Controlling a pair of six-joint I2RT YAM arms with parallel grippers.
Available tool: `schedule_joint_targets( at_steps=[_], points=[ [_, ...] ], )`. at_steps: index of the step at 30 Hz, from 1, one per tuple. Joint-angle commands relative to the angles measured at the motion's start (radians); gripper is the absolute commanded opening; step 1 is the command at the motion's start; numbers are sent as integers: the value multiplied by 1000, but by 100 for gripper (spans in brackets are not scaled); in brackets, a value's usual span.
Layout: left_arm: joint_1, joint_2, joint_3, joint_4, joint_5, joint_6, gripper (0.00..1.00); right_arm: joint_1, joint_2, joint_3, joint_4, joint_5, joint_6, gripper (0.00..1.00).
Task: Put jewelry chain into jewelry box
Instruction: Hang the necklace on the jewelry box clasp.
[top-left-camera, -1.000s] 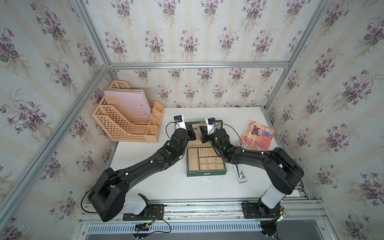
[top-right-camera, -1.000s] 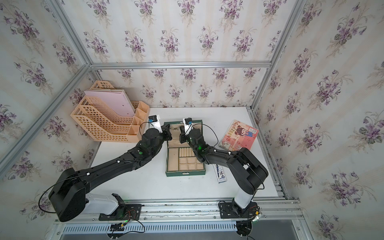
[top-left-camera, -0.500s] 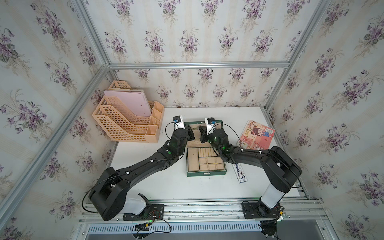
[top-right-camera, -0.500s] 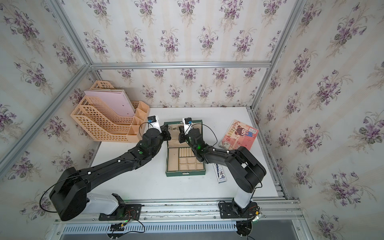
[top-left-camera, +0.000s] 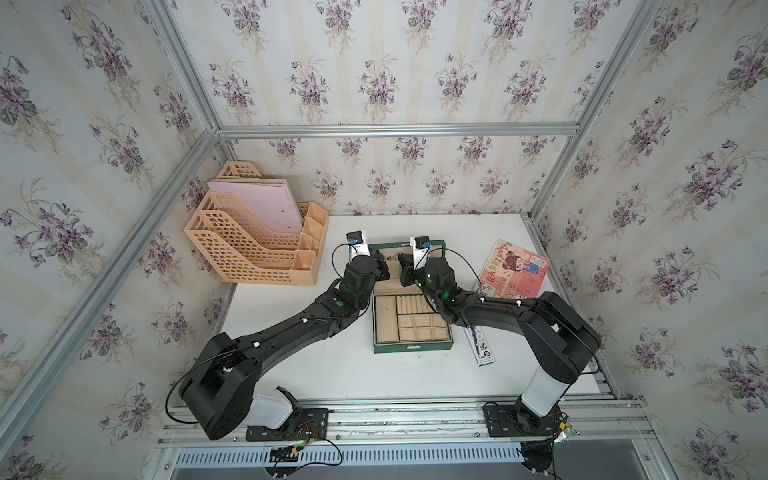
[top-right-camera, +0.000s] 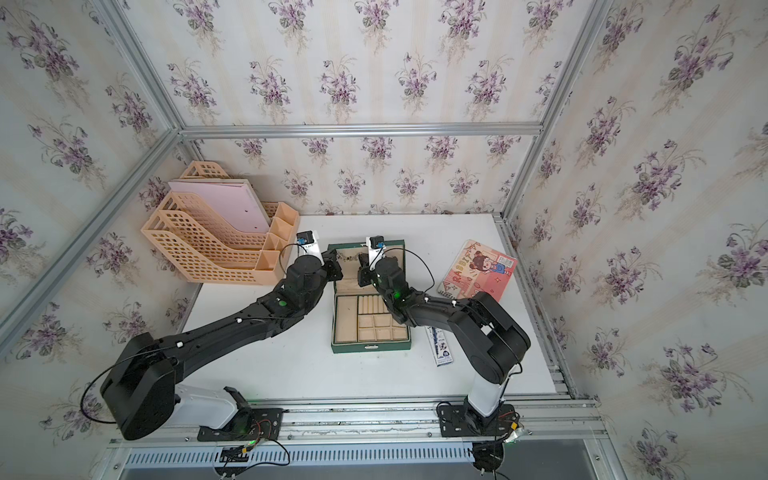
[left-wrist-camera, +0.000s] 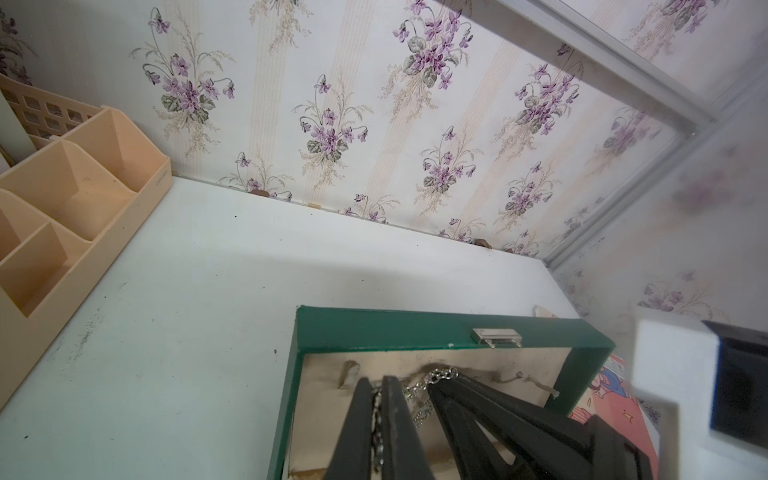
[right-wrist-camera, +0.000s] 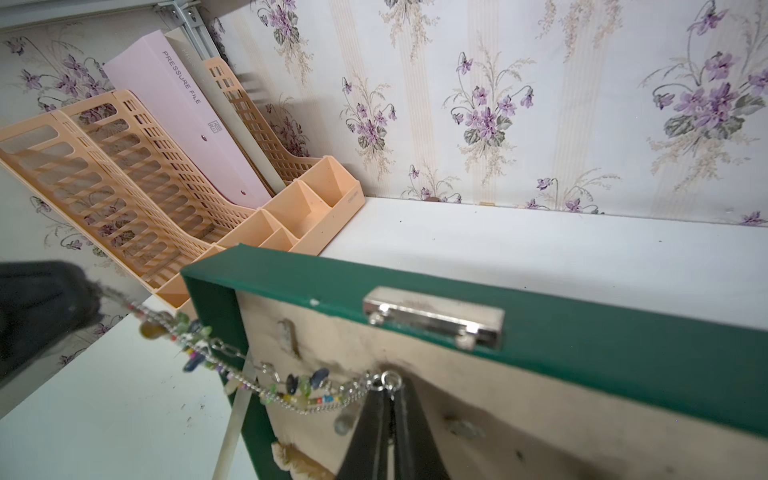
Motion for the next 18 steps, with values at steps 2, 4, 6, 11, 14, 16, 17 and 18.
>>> schedule_joint_targets(
  at_steps=[2,4,6,11,14,16,17,18],
  points=[
    [2,1,7,8,-7,4,0,1,2,6,-9,12,11,17],
    [2,2,7,4,-9,4,0,1,0,5,-12,14,13,18],
    [2,2,8,2,-10,2,0,1,-2,2,-17,17,14,19],
    [2,2,8,0,-7,-2,0,1,-17,-14,-17,25,16,20],
    [2,1,8,0,-6,-2,0,2,-31,-28,-16,25,19,21],
    [2,1,7,-1,-4,-2,0,1,-45,-36,-18,26,21,22],
    [1,2,7,-3,-3,-3,0,1,-54,-40,-19,24,21,23],
    [1,2,7,-5,-2,-5,0,1,-63,-45,-20,25,23,24]
  ],
)
